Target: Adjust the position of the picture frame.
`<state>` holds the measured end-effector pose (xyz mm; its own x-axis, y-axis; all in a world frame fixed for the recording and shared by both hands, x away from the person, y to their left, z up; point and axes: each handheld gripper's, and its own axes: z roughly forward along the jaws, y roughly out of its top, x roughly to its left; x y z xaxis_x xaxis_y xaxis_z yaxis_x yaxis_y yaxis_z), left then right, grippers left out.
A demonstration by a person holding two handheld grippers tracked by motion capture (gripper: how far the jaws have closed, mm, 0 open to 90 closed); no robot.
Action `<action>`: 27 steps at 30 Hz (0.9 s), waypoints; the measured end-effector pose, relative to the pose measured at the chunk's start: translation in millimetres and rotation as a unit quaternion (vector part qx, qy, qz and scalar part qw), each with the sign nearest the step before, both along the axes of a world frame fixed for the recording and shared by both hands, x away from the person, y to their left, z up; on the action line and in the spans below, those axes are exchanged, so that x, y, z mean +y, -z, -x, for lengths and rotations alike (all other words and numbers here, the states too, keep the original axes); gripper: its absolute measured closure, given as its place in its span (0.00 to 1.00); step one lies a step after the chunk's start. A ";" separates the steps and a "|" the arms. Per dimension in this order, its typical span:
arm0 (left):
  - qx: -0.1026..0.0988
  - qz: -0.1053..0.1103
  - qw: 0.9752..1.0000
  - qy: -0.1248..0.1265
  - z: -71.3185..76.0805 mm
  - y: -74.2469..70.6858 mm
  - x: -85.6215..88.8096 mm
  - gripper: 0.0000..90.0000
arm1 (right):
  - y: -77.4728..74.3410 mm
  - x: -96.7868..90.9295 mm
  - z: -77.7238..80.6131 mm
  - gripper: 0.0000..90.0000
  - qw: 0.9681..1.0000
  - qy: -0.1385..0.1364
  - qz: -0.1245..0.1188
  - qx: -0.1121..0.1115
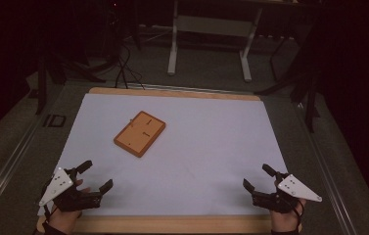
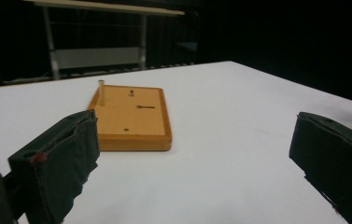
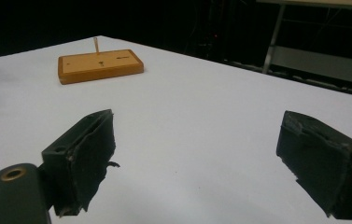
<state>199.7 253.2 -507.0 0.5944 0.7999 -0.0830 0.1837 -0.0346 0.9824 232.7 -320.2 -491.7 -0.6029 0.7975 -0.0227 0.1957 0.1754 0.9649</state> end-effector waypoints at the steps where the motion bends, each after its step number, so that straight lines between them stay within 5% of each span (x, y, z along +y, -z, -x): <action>1: -0.005 -0.005 1.000 0.004 0.5 -0.2 -0.8 0.04 | 0.3 0.8 0.0 0.12 1.000 -0.004 0.004 0.003; 3: -0.002 -0.006 1.000 0.013 1.9 -1.3 -3.1 0.04 | 0.4 1.7 0.4 0.12 1.000 -0.003 0.006 0.003; 9: 0.062 -0.020 0.998 0.019 2.2 -8.6 -9.7 0.03 | -1.0 5.6 2.9 0.12 1.000 -0.013 0.010 0.001; 14: 0.048 -0.009 0.998 0.039 1.3 -12.3 -10.5 0.03 | -1.7 6.9 3.2 0.12 1.000 -0.020 0.004 0.001; 20: 0.081 -0.026 0.994 0.070 -17.3 -16.5 -13.3 0.03 | -0.7 12.7 2.2 0.12 0.999 -0.036 -0.001 0.001; 27: 0.082 -0.039 0.993 0.077 -37.7 -22.2 -21.0 0.03 | 0.2 14.4 1.5 0.13 0.999 -0.037 0.005 -0.011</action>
<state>237.4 232.1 -484.9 0.6933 0.7090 -0.1293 0.3271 -0.1496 0.9331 231.2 -305.8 -491.9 -0.6588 0.7510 -0.0440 0.1607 0.1977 0.9670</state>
